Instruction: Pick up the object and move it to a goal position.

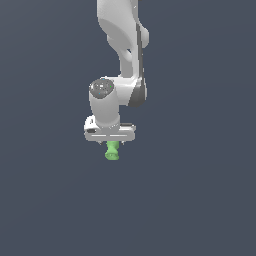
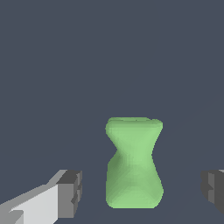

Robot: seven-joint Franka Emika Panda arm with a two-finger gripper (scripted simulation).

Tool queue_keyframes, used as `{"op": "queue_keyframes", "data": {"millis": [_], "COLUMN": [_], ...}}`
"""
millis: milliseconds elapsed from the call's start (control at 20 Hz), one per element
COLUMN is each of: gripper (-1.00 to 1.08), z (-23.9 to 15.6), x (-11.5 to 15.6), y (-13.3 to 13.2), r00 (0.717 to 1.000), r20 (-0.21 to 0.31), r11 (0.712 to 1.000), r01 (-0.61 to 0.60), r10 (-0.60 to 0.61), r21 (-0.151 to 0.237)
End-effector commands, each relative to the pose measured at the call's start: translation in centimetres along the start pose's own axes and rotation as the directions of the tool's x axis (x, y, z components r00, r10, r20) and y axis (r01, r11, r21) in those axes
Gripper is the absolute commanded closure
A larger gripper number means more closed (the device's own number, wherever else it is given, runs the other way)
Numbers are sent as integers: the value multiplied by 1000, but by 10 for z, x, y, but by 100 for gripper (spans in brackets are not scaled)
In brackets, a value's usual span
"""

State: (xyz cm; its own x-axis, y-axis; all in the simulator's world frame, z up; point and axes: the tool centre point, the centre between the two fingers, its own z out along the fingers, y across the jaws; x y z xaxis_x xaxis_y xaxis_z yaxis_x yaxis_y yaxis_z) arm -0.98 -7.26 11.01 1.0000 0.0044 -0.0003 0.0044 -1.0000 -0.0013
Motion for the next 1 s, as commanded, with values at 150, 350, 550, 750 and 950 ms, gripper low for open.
{"op": "queue_keyframes", "data": {"millis": [150,350,550,750,950], "gripper": [-92,-92,-92,-92,-92], "z": [3,12,33,49,54], "x": [-1,-1,-2,-2,-1], "y": [4,4,5,5,5], "r00": [1000,1000,1000,1000,1000], "r20": [1,1,0,0,0], "r11": [1000,1000,1000,1000,1000], "r01": [1,1,2,2,2], "r10": [-1,-1,-2,-2,-2], "r21": [-1,-1,-1,-1,-1]}}
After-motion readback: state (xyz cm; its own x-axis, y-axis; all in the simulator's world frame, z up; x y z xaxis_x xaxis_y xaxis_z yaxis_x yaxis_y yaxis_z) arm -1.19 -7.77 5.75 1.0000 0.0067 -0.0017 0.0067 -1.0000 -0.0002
